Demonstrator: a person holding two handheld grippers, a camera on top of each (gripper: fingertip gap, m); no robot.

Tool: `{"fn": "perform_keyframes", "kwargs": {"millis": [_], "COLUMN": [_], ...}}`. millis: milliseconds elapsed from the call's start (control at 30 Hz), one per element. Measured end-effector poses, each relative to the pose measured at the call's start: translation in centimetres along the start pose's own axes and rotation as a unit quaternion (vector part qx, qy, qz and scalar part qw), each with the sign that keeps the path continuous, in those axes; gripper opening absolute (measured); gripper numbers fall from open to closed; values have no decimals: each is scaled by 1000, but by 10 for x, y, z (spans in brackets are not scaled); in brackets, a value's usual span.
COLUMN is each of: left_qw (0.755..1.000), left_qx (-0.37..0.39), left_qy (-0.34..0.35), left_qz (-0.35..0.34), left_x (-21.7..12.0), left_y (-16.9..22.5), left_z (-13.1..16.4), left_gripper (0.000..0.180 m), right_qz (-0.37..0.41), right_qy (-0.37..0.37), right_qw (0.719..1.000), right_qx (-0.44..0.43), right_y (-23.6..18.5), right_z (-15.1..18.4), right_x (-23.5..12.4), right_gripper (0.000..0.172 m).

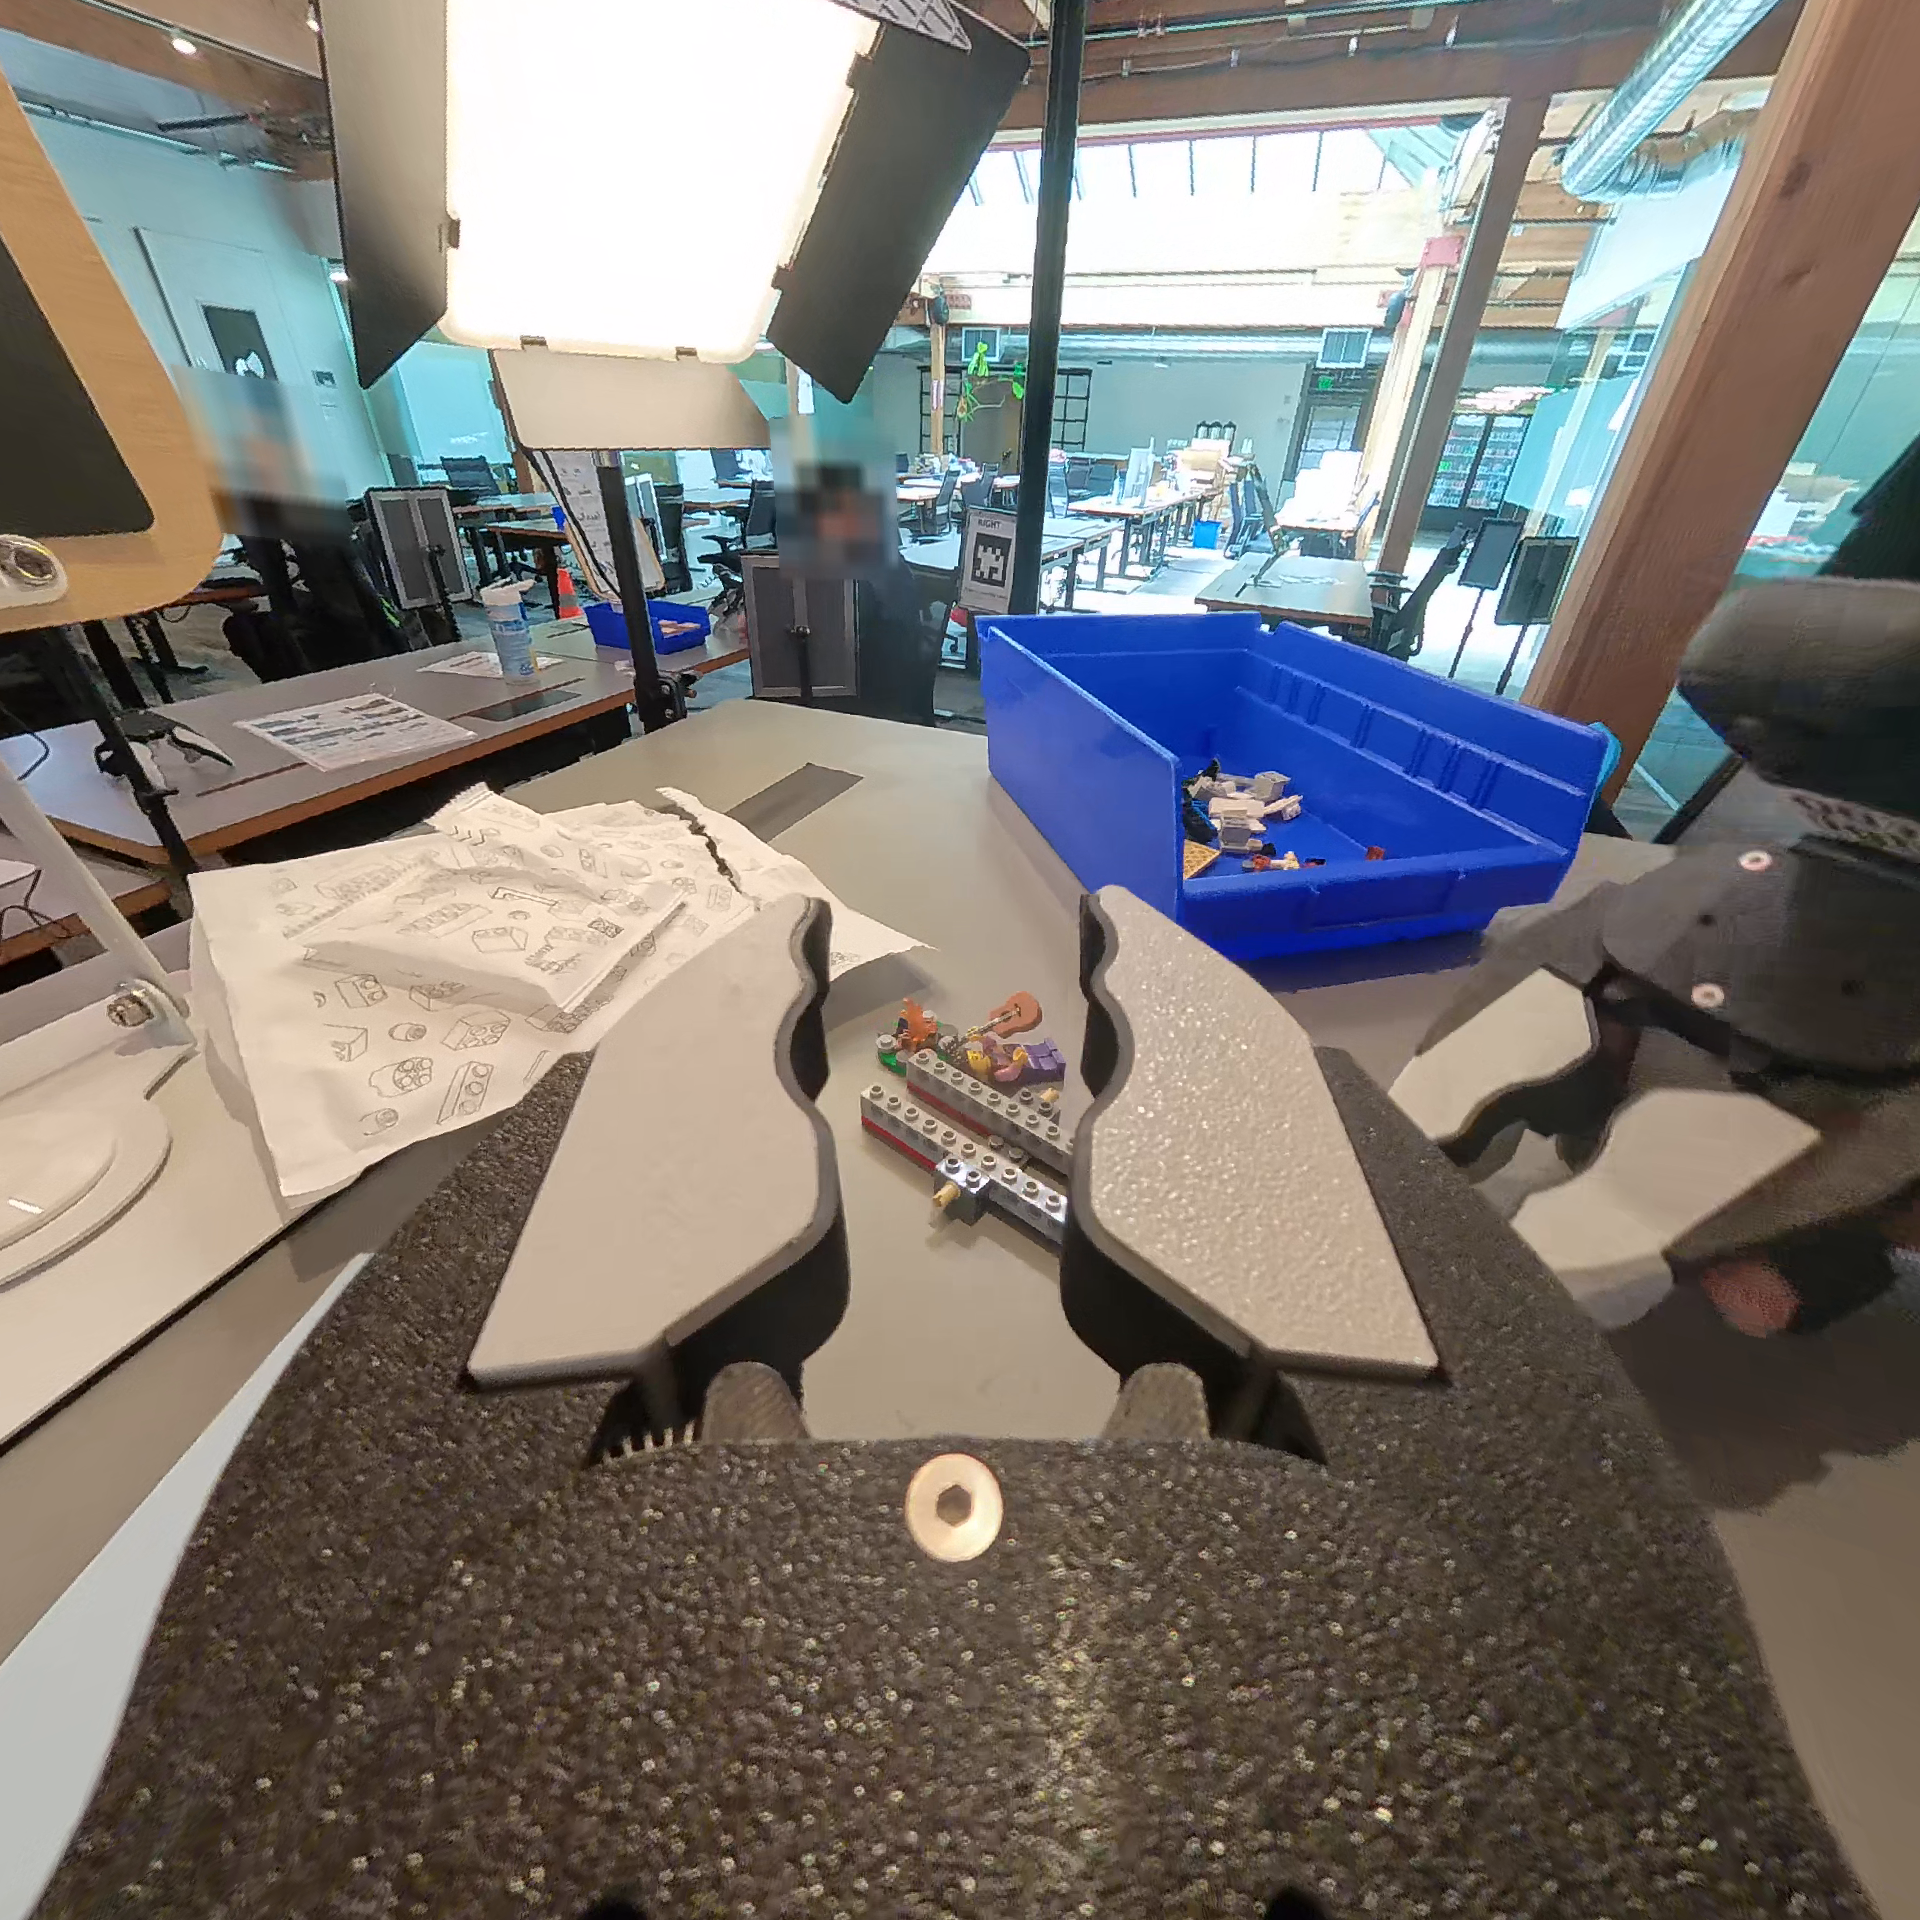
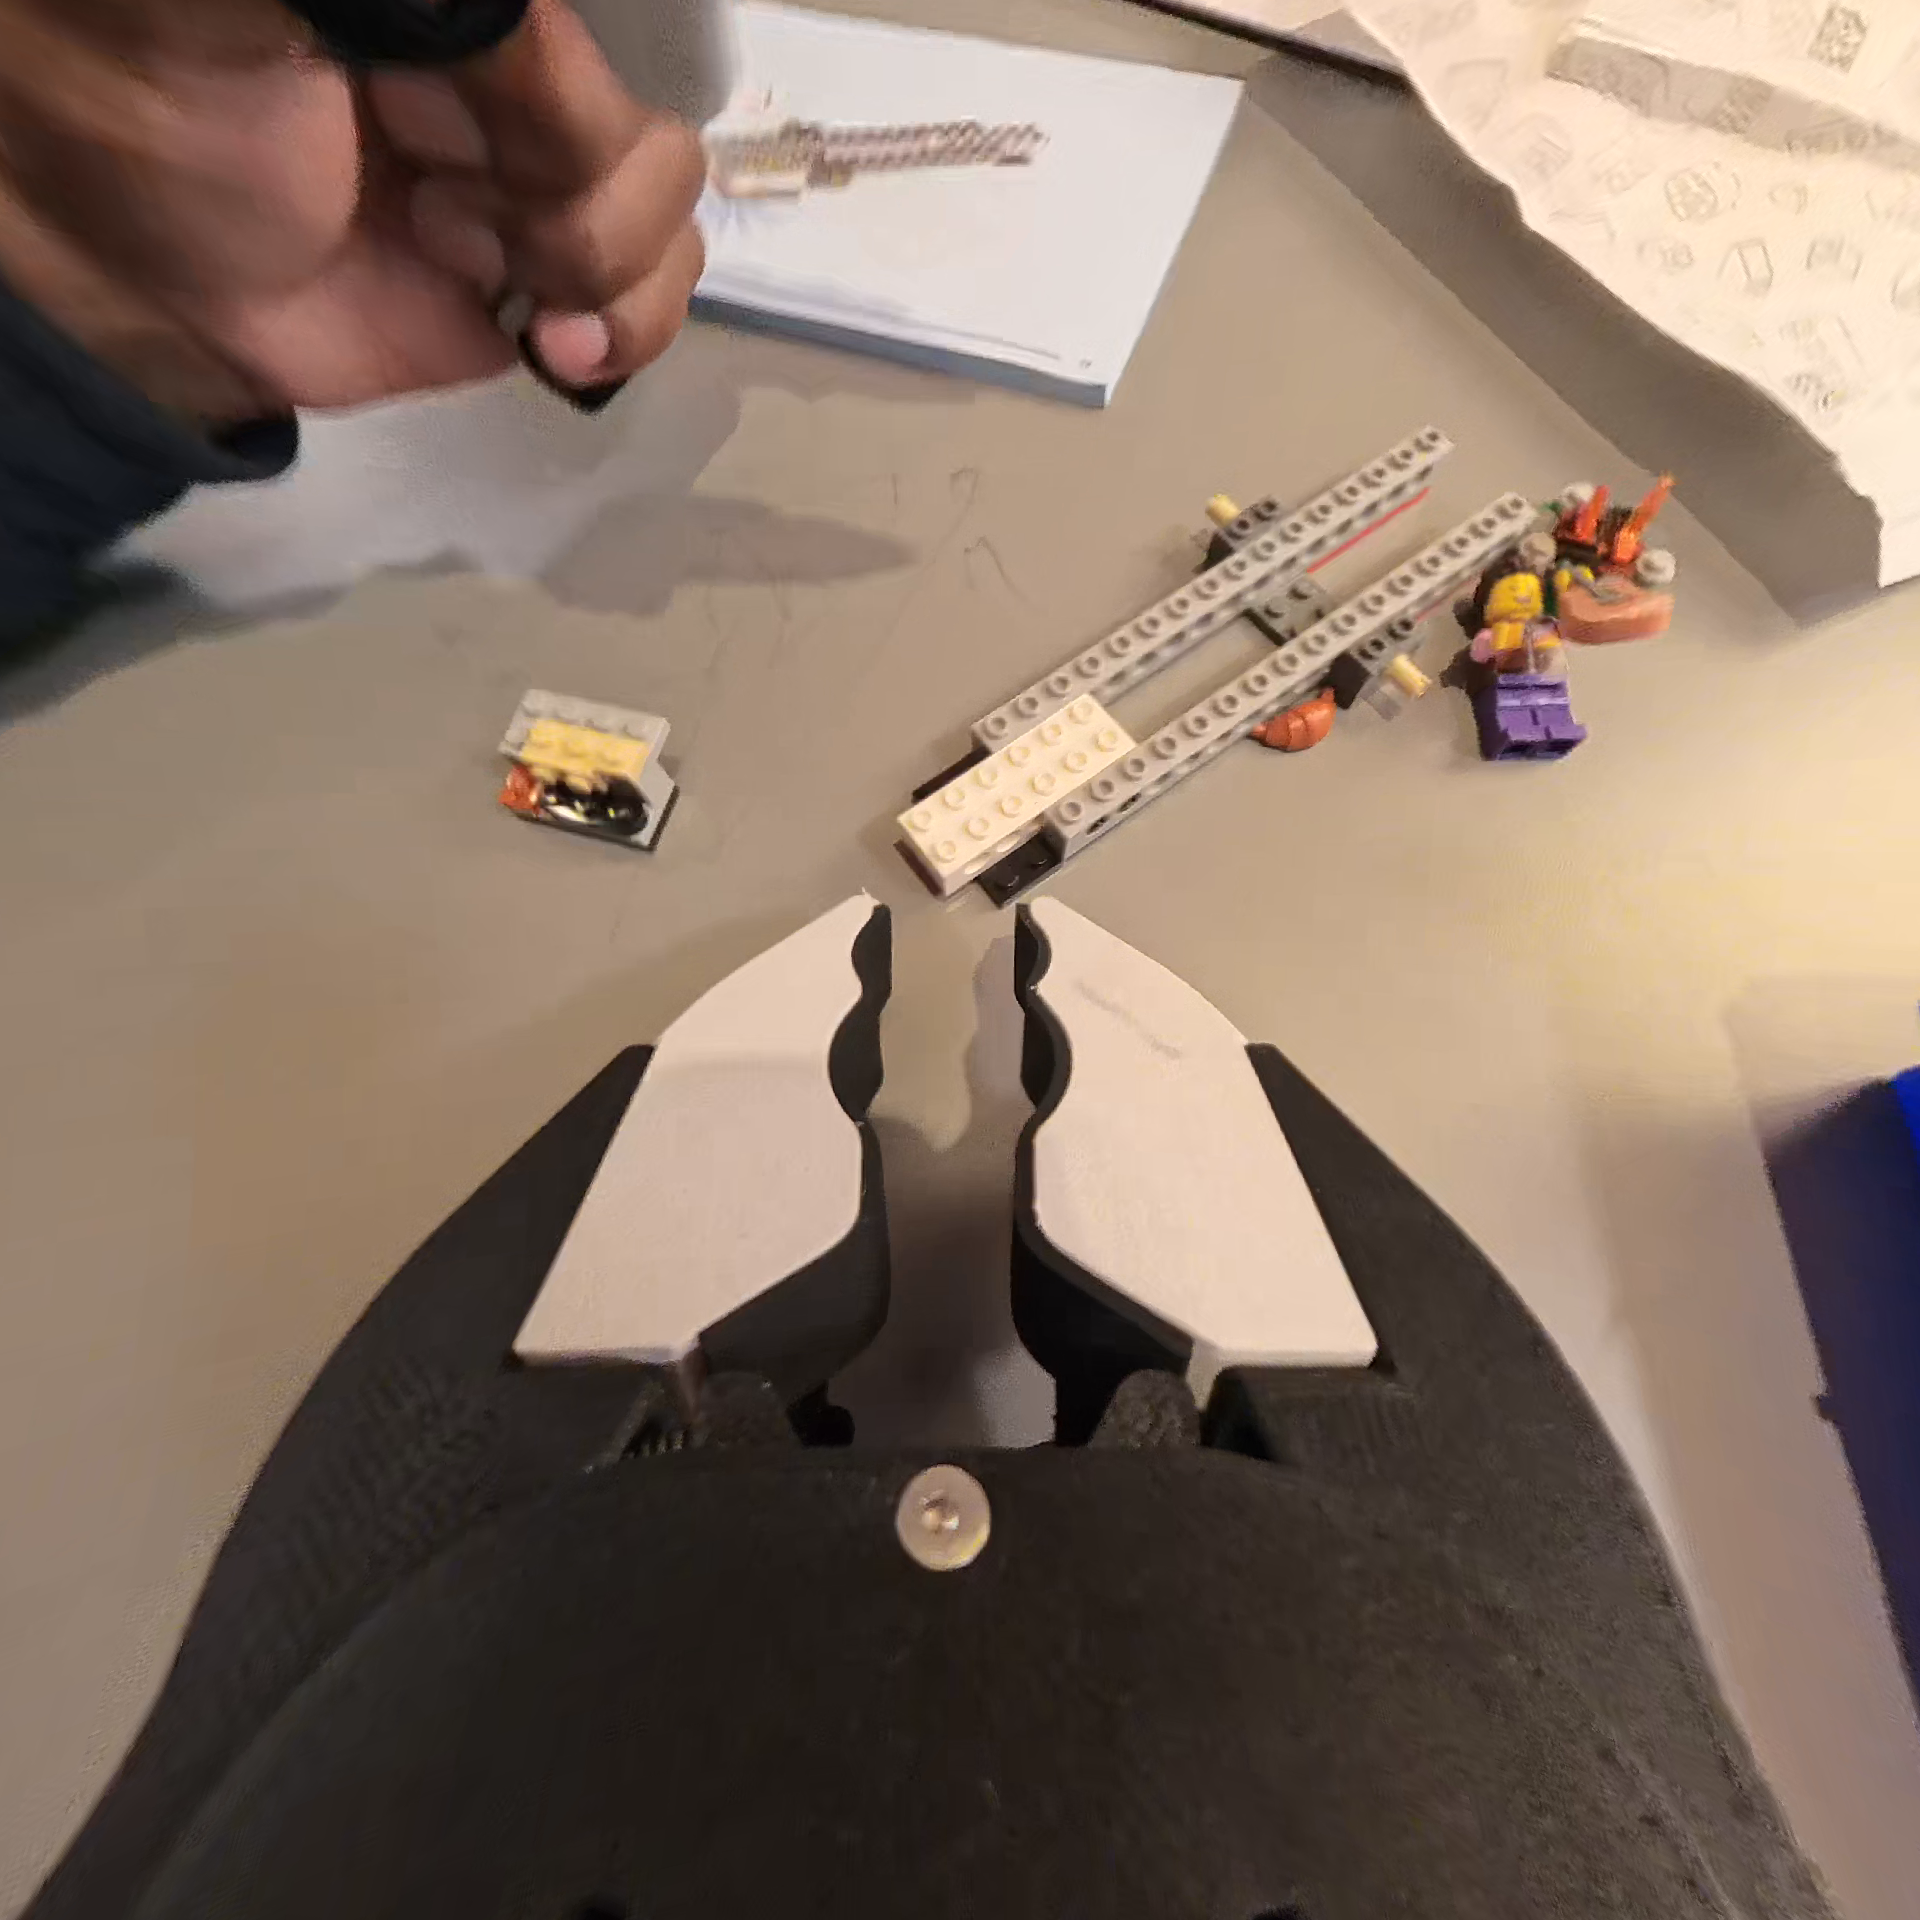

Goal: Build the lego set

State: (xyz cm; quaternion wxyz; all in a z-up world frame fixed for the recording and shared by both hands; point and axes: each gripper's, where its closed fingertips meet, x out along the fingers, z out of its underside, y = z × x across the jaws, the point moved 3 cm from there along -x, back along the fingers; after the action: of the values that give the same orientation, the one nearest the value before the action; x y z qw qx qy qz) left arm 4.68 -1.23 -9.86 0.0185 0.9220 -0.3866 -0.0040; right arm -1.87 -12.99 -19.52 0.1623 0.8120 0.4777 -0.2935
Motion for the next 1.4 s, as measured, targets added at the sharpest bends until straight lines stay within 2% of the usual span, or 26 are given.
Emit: {"fn": "perform_keyframes", "kwargs": {"millis": [100,267,367,467,567,667,767,833,867,933,1033,1133,1200,1300,1333,1367,1400], "left_qw": [1000,999,998,990,982,977,980,980,980,982,988,994,994,994,993,992,991], "left_qx": [-19,15,6,-73,-116,-142,-144,-148,-151,-146,-106,-58,-53,-64,-73,-83,-93], "left_qy": [11,2,8,63,102,118,85,74,74,77,77,79,88,86,86,87,89], "left_qz": [13,31,58,105,112,106,111,112,108,96,76,48,41,38,38,38,36], "left_x": [5,6,3,8,31,67,108,133,143,158,167,164,161,161,161,161,161], "left_y": [5,24,44,71,93,116,147,164,169,178,182,179,177,171,169,167,164], "left_z": [-2,0,-6,-29,-44,-46,-31,-21,-16,-8,4,12,11,13,13,13,13], "left_gripper": [46,46,46,45,44,44,45,45,45,44,45,43,43,43,43,43,43], "right_qz": [54,97,89,50,8,28,42,38,10,-69,-204,-266,-268,-227,-208,-195,-180], "right_qy": [-2,39,52,83,77,42,-44,-102,-134,-202,-303,-374,-400,-402,-397,-386,-375], "right_qw": [997,993,993,993,995,993,984,965,954,928,885,843,824,813,814,819,826], "right_qx": [-58,-55,-62,-74,-61,-104,-167,-237,-268,-305,-287,-281,-299,-356,-370,-378,-381], "right_y": [-4,1,-2,-13,-9,34,99,143,158,179,193,204,209,220,224,226,229], "right_z": [0,-7,-9,-12,-6,2,14,15,16,19,32,53,68,81,82,81,77], "right_x": [1,-8,-11,-20,-52,-112,-169,-190,-193,-185,-158,-132,-120,-107,-104,-101,-99], "right_gripper": [23,24,26,28,28,27,21,19,18,18,12,7,5,14,15,26,28]}}
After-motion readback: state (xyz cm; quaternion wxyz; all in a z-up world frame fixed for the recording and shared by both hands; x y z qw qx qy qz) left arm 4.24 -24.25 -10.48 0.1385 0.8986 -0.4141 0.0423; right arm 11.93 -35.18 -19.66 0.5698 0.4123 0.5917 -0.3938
